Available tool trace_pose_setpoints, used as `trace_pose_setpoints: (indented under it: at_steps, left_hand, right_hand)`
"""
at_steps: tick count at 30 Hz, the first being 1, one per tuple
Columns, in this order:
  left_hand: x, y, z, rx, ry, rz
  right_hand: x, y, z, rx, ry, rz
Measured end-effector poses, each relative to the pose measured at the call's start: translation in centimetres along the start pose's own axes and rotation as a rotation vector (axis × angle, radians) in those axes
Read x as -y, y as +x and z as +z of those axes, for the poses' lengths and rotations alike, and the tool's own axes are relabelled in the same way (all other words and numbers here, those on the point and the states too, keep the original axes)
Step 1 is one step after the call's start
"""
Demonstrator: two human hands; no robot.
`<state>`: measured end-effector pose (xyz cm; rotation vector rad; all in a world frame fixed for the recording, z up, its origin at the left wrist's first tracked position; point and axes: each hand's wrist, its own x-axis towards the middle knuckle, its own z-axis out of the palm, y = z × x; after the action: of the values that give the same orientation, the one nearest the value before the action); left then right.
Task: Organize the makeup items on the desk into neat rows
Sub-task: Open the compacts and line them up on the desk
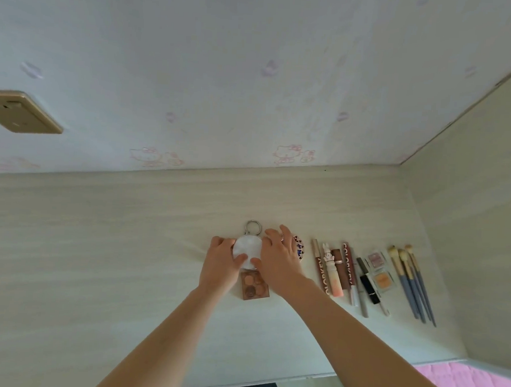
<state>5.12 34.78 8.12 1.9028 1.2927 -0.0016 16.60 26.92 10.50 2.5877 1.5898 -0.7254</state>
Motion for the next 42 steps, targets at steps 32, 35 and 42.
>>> trace_pose_setpoints:
  at_steps: [32, 35, 42]
  left_hand:
    - [0.3, -6.1, -7.8, -0.159, -0.777, -0.085]
    - [1.4, -7.1, -9.6, -0.090, -0.857, -0.080]
    - [6.1, -8.6, -14.3, 0.076, -0.802, 0.027]
  right_hand:
    - [4.9, -1.7, -5.2, -0.041, 0.914, 0.031]
    - [6.9, -1.8, -5.2, 0.055, 1.151, 0.145]
    - [12.5, -2.1, -5.2, 0.099, 1.308, 0.290]
